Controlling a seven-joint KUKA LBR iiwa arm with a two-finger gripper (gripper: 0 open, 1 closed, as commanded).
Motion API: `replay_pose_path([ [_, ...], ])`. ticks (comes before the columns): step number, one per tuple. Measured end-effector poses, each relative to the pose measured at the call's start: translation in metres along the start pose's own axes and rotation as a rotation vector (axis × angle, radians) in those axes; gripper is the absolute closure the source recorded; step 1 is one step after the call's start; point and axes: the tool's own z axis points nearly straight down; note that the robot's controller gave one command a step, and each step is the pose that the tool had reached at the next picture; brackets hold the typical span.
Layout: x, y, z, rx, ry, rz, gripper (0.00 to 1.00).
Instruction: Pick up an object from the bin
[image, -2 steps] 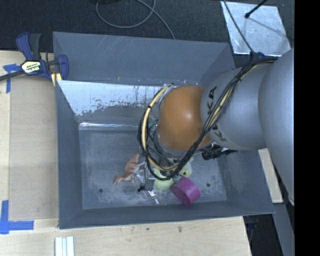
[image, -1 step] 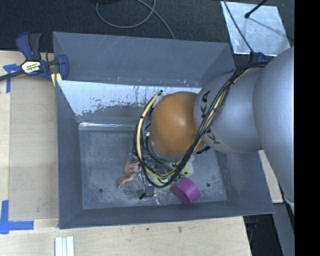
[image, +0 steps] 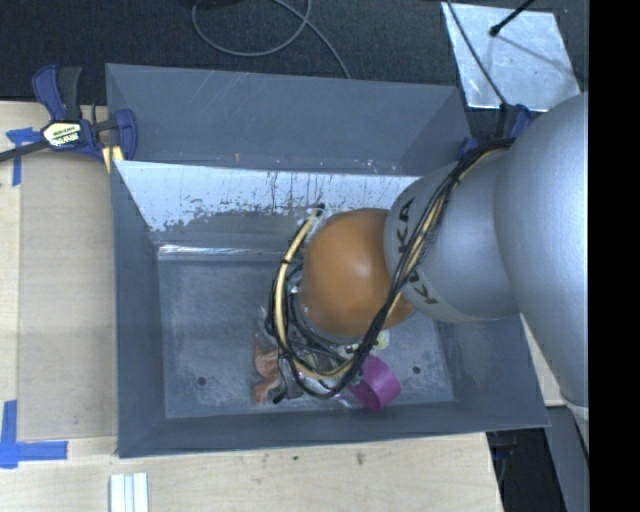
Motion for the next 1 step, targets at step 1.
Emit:
replay_pose_path([
  [1, 0.0, 0.0, 0.0, 0.0, 0.0, 0.0, 1.0],
])
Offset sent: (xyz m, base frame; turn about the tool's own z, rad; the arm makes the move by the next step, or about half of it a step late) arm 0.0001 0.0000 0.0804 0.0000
